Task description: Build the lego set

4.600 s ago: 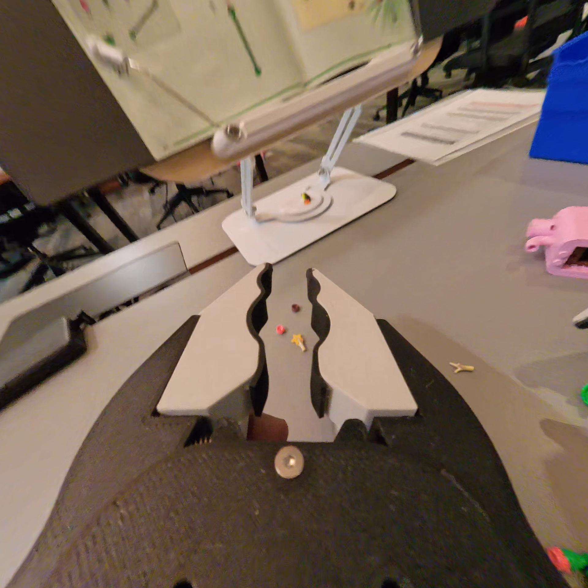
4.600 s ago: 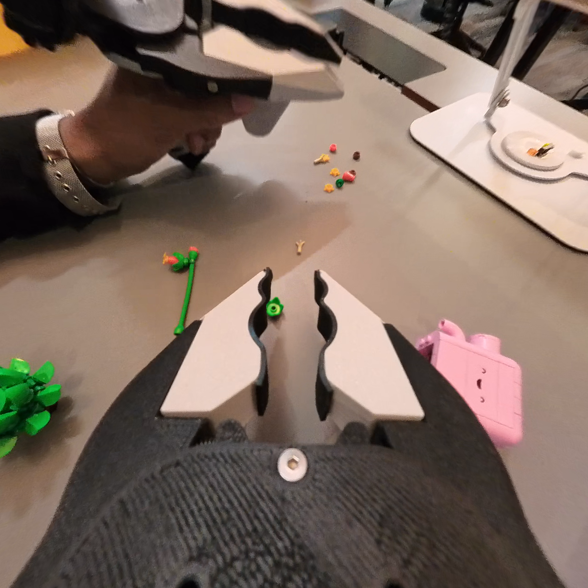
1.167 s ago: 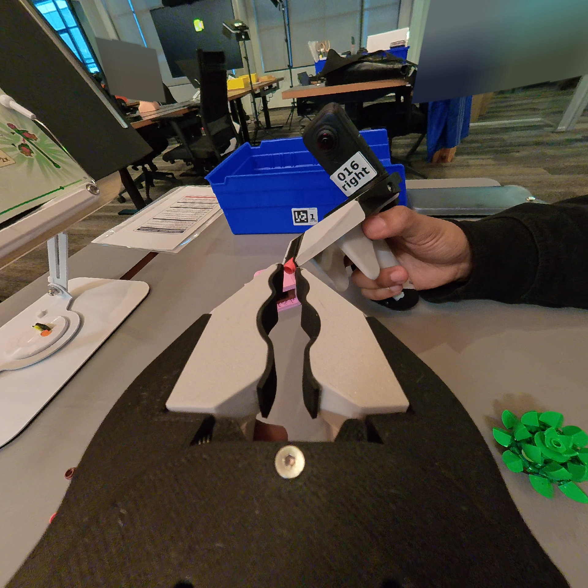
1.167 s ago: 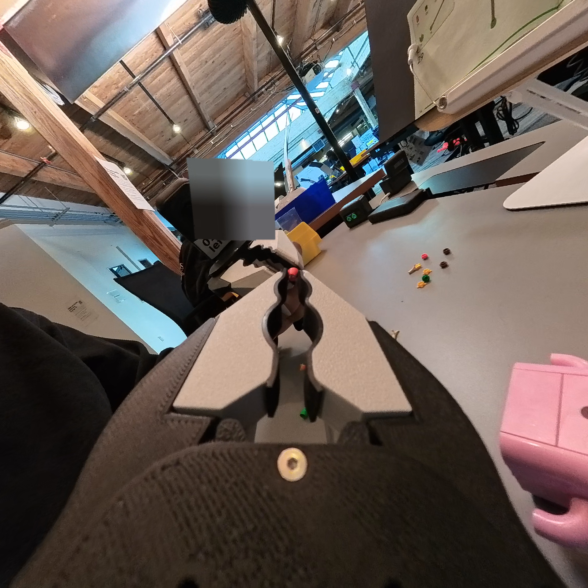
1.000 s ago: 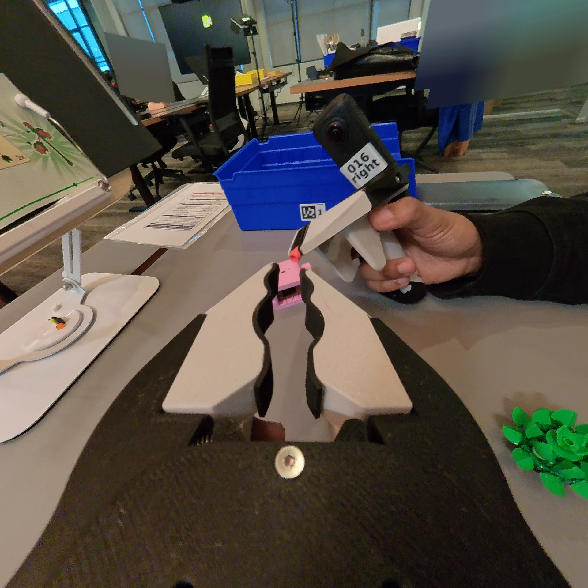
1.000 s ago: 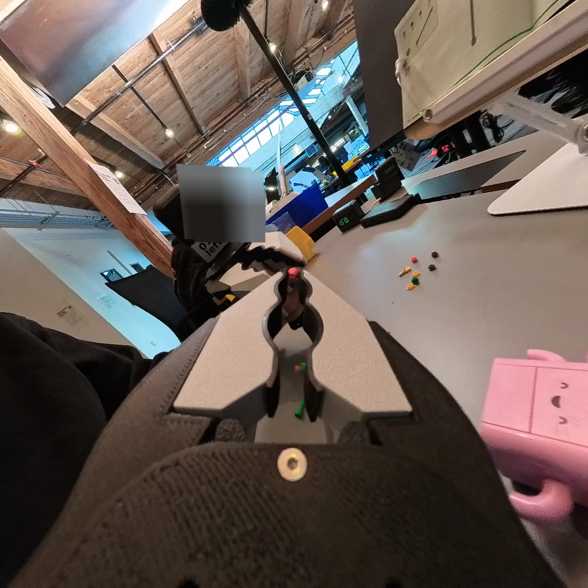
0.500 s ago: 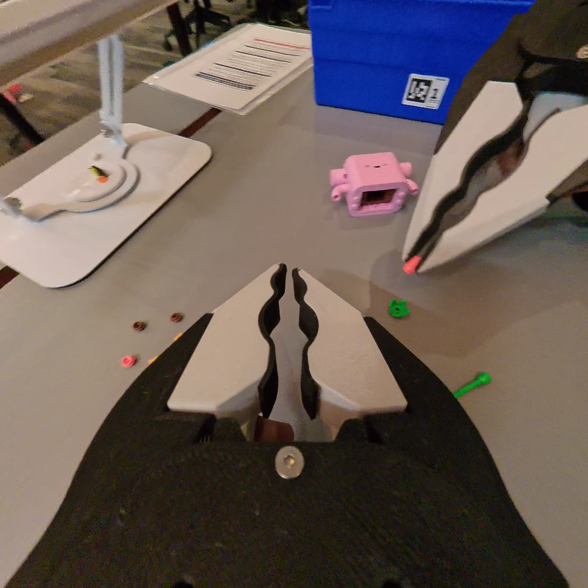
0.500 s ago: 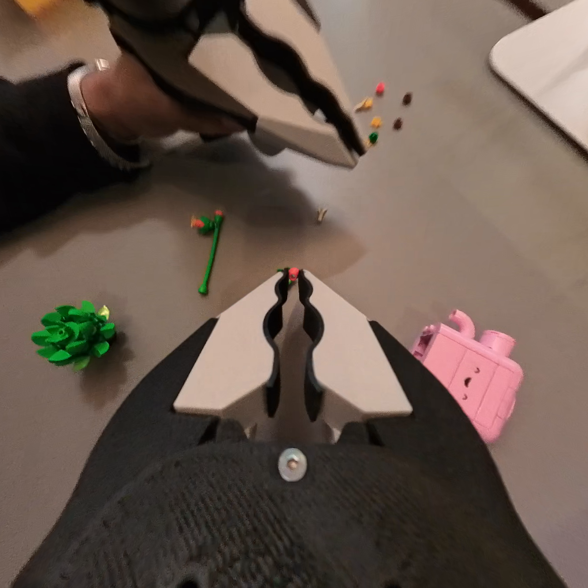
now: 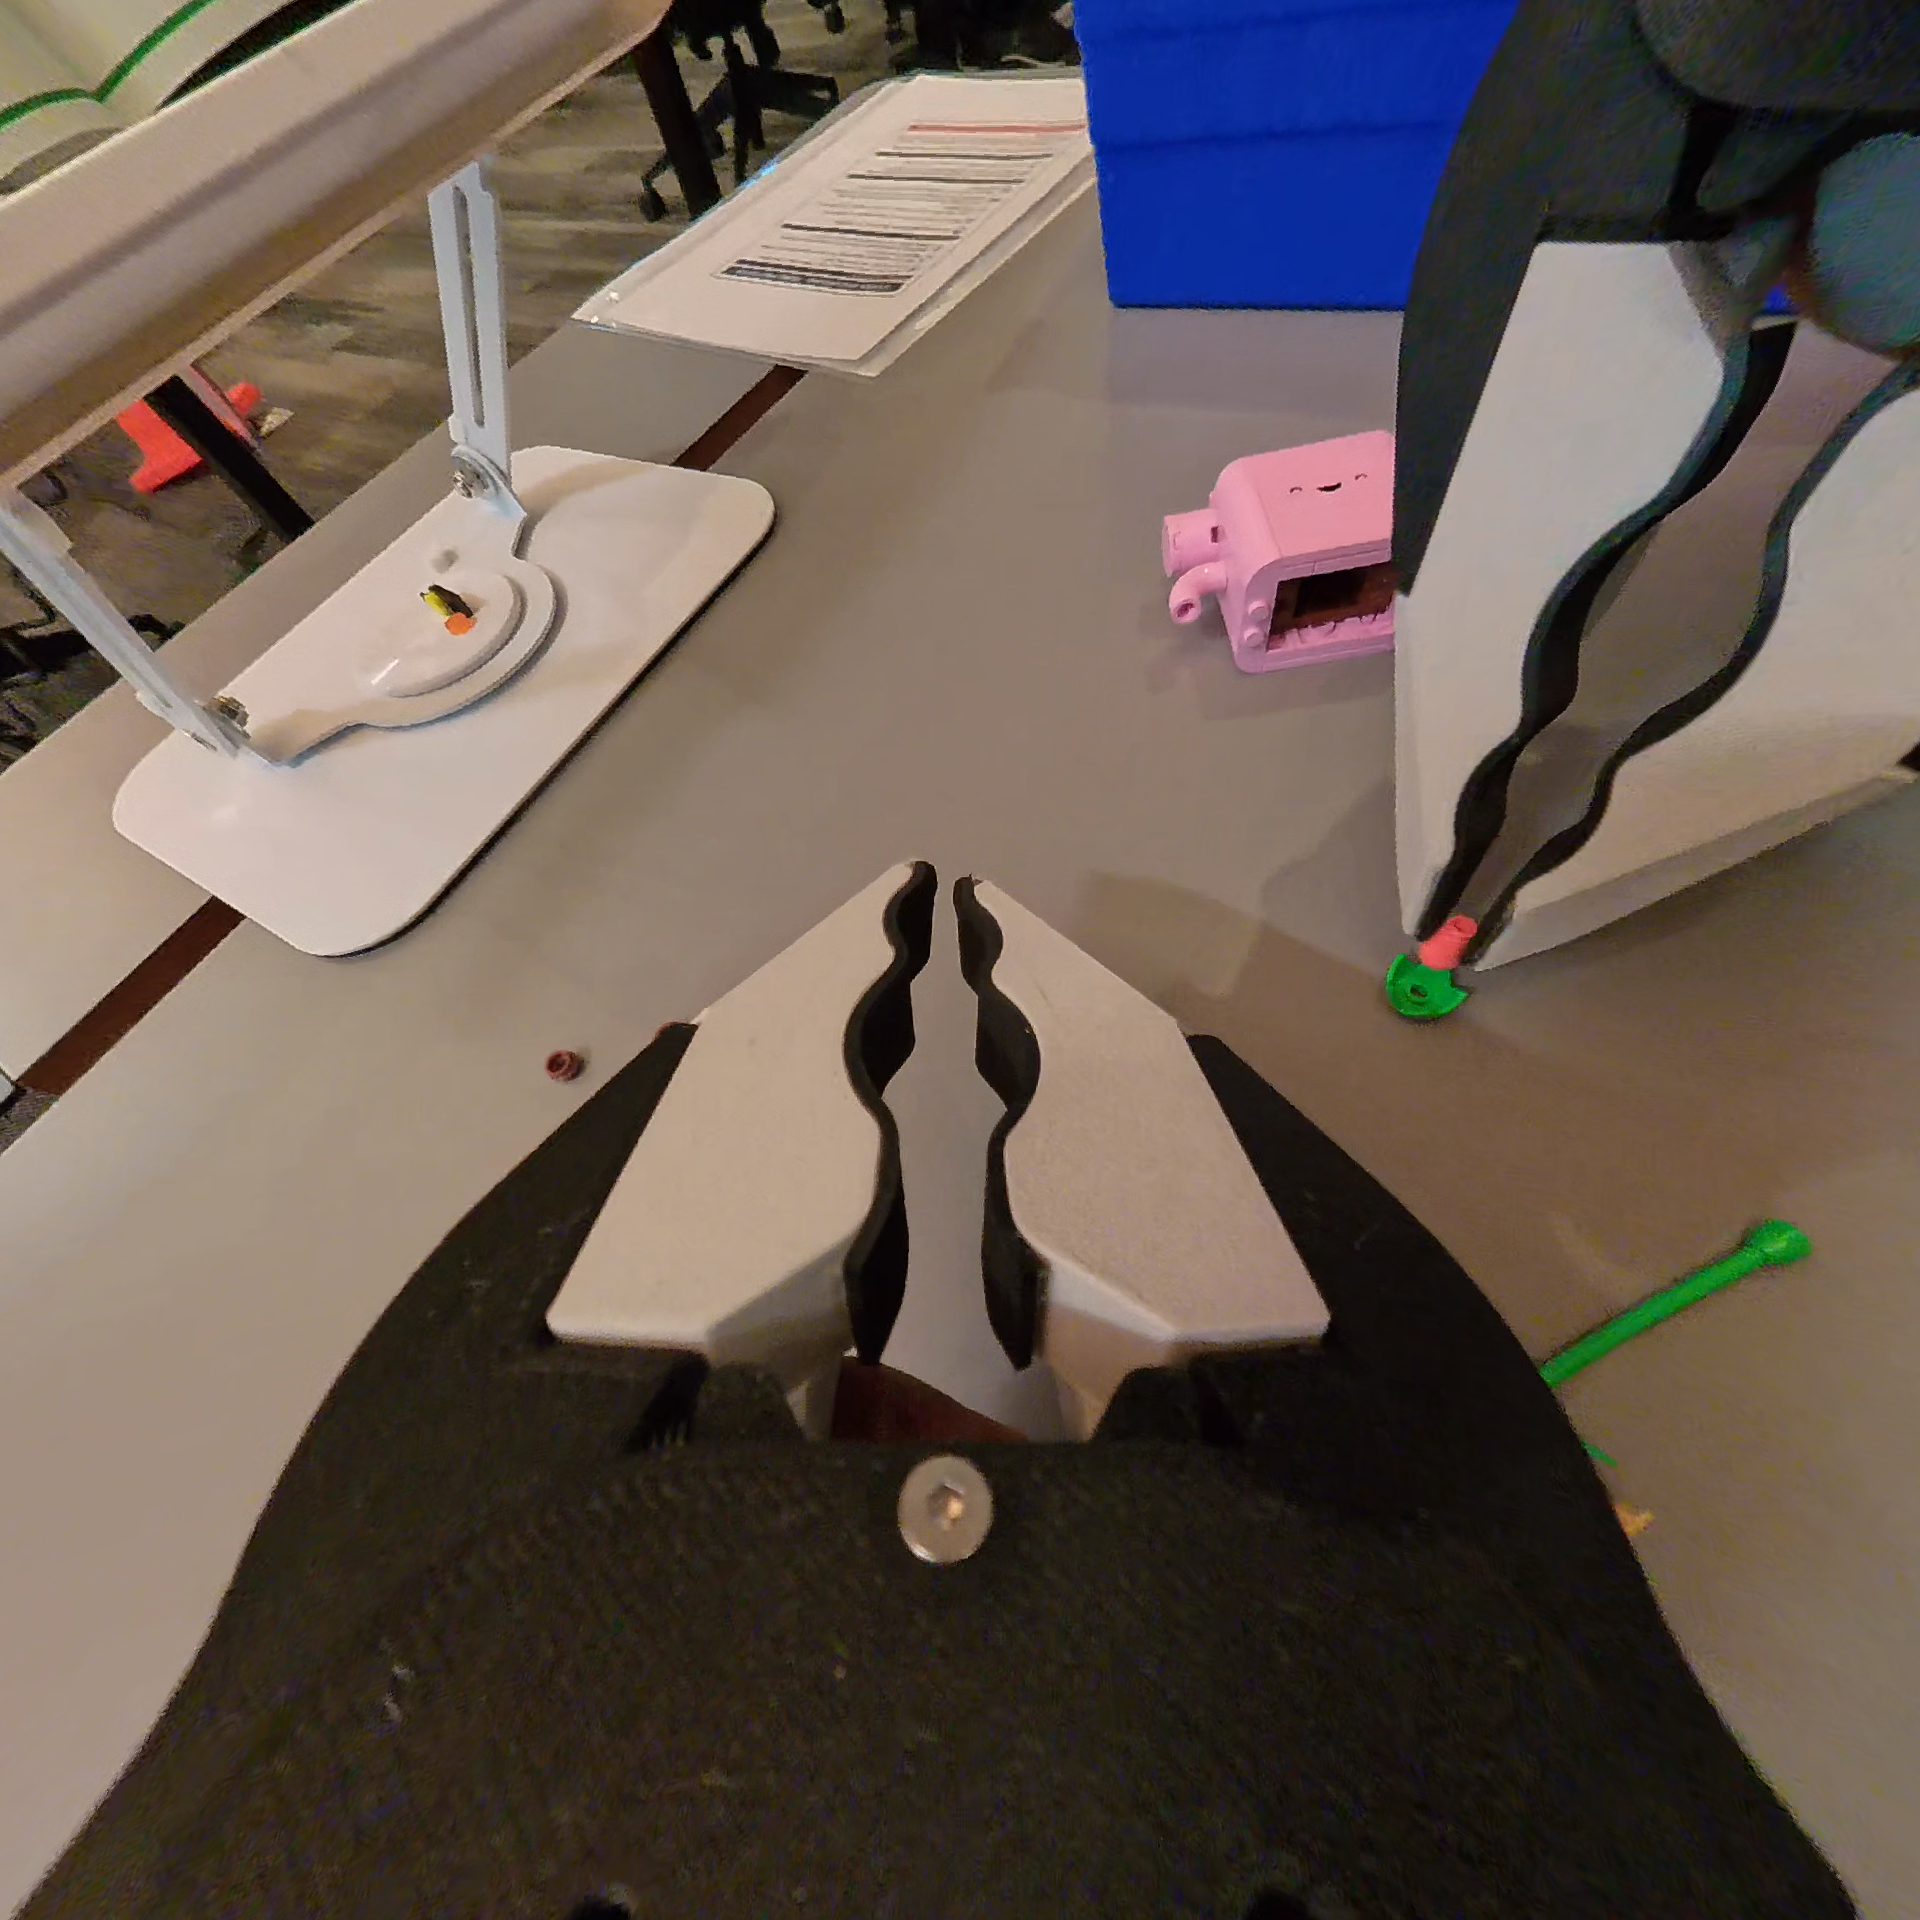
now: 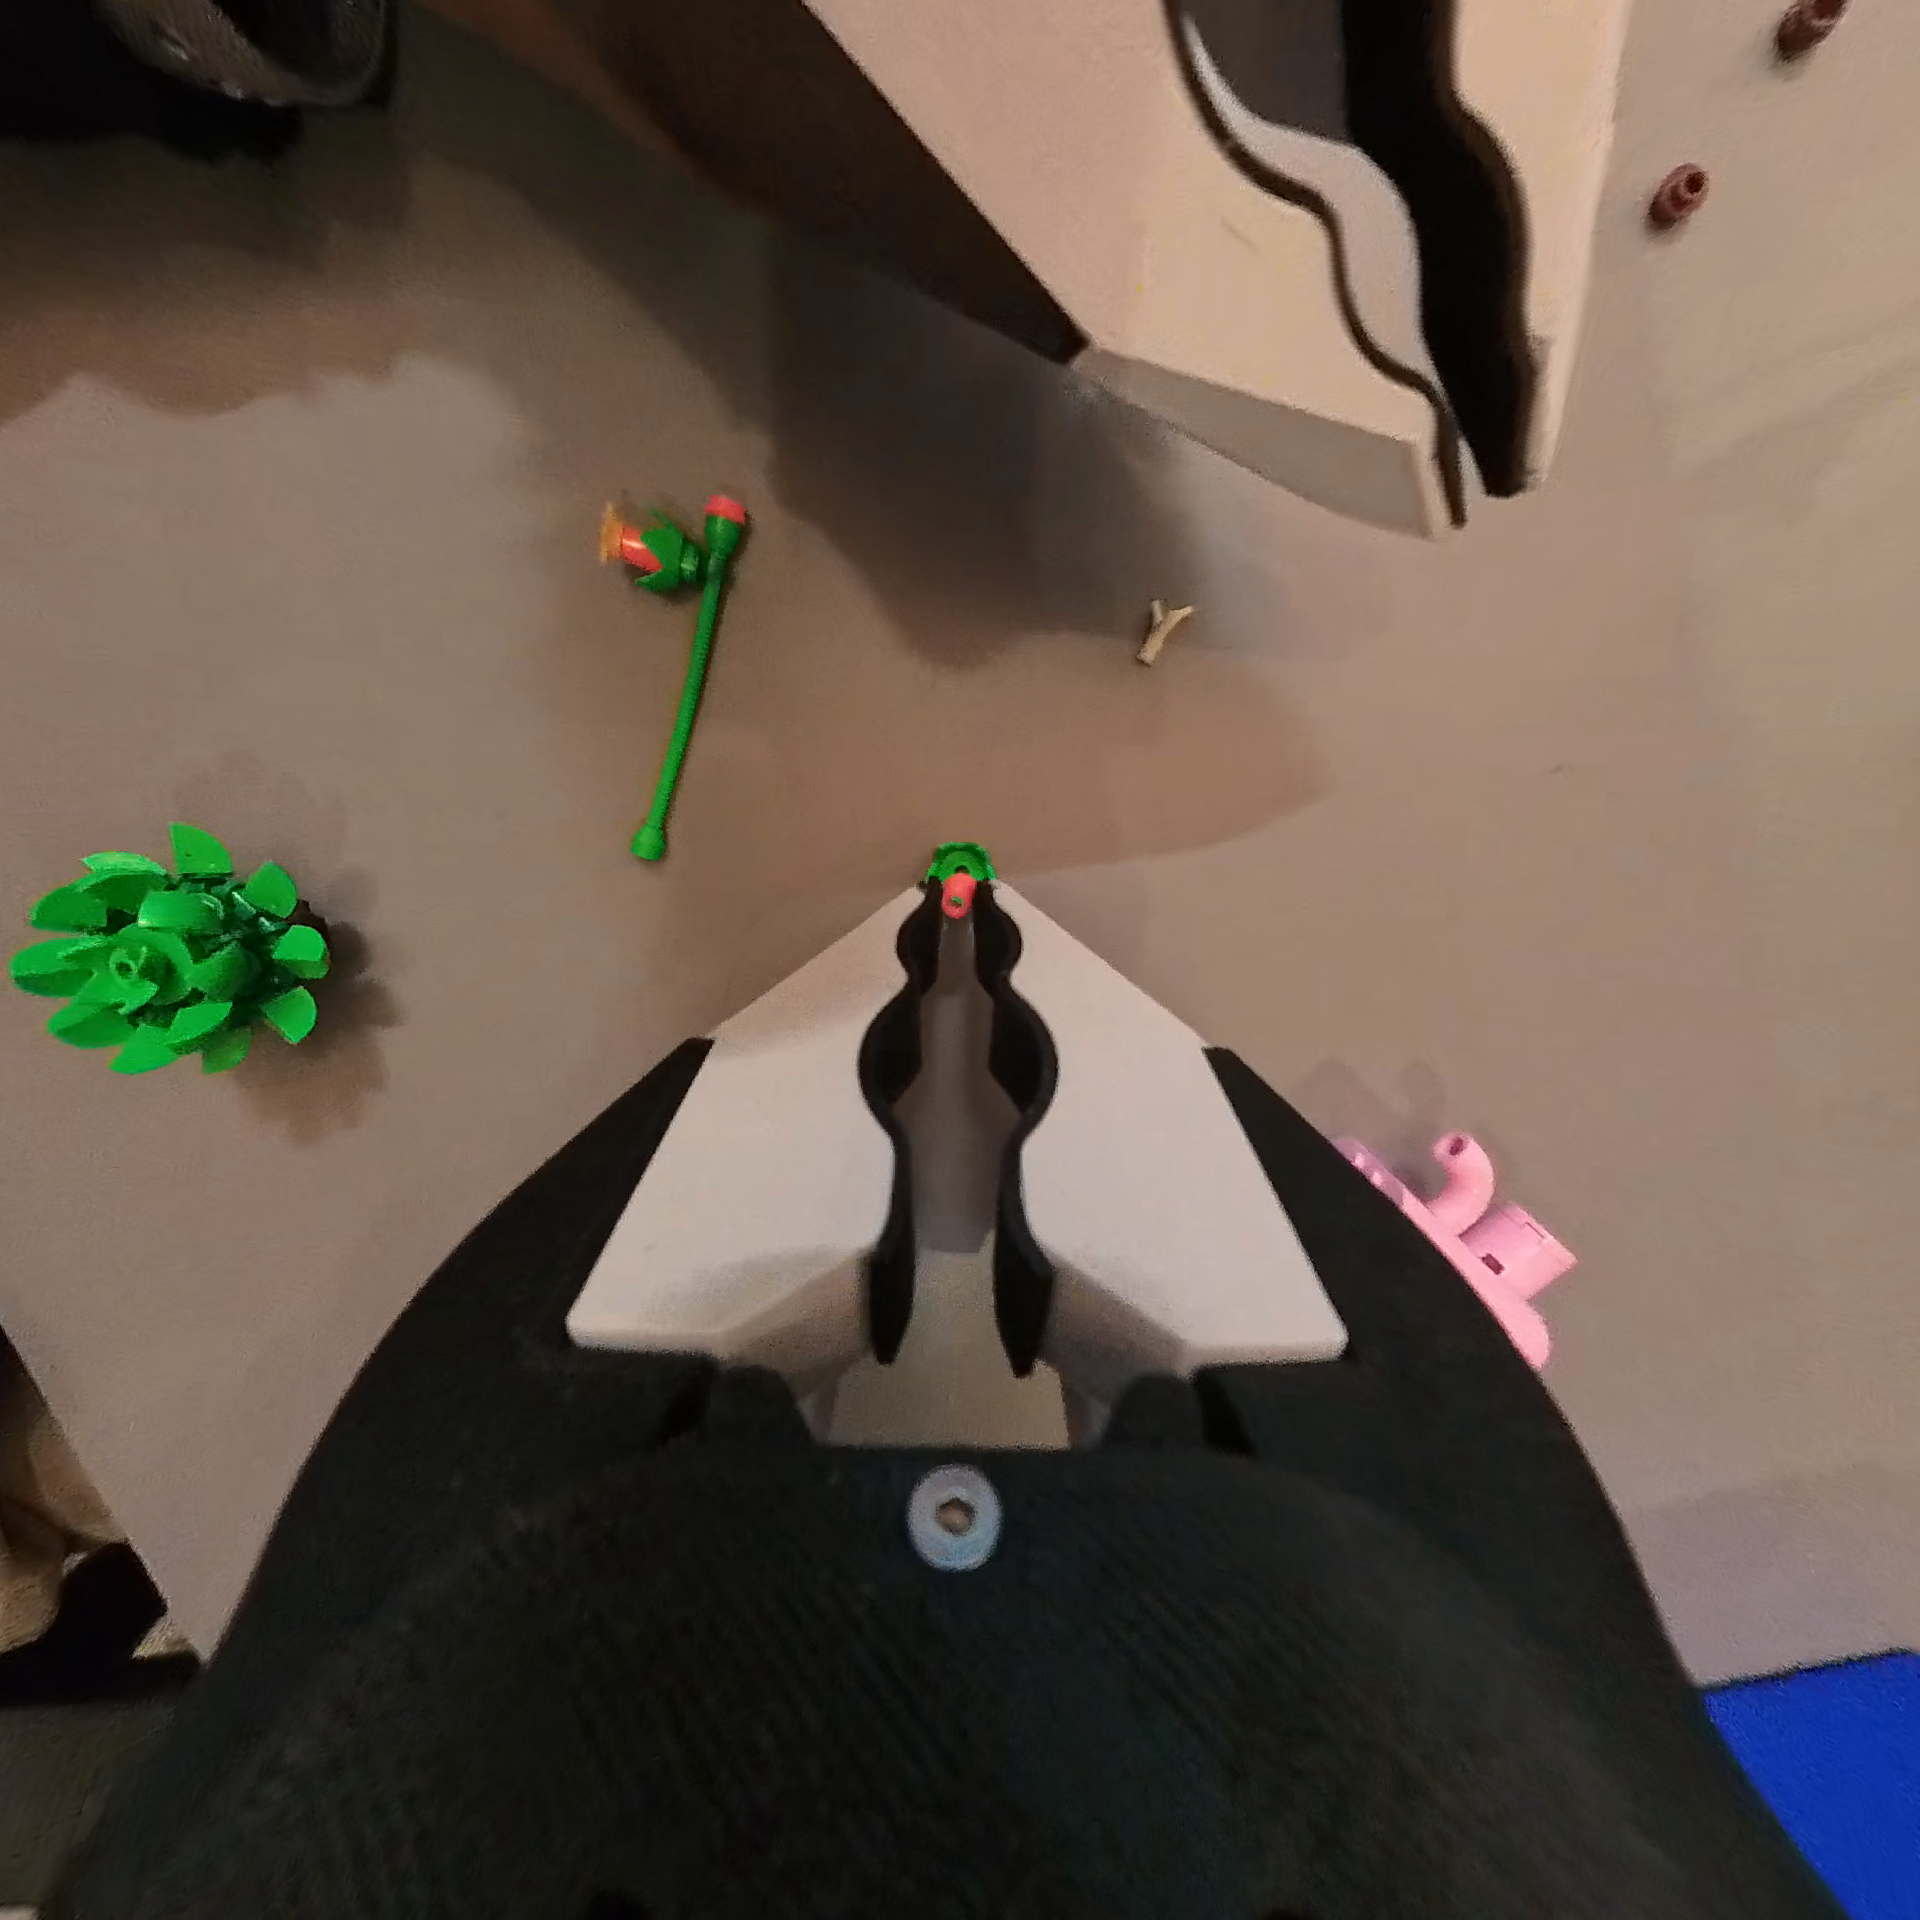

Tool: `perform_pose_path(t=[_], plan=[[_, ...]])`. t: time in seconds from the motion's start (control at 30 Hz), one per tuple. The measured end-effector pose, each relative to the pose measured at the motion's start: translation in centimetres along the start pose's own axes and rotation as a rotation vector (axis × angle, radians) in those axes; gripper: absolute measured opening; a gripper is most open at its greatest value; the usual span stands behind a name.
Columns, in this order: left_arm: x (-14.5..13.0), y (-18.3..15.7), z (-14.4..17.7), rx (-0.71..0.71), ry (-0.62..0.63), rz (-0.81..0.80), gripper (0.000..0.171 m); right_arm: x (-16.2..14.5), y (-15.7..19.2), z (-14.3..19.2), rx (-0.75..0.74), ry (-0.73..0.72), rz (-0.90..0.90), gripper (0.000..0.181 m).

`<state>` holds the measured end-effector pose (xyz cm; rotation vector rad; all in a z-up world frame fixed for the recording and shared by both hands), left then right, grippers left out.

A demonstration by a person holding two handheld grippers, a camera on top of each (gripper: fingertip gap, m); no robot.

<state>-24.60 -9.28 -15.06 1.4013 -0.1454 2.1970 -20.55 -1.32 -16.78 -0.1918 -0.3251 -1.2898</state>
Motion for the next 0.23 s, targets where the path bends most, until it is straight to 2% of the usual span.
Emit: perform_pose_path(t=[0.23], plan=[[0.29,0.98,0.26,-0.013,-0.037,0.05,0.003,-0.06,0.02,-0.29,-0.022,0.083,0.027,0.005]])
Point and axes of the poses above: each gripper's, where its closed fingertips meet, z back along the fingers, x out of its top, y = z × x across the jaws, the point moved 2 cm from there along z, back along the fingers
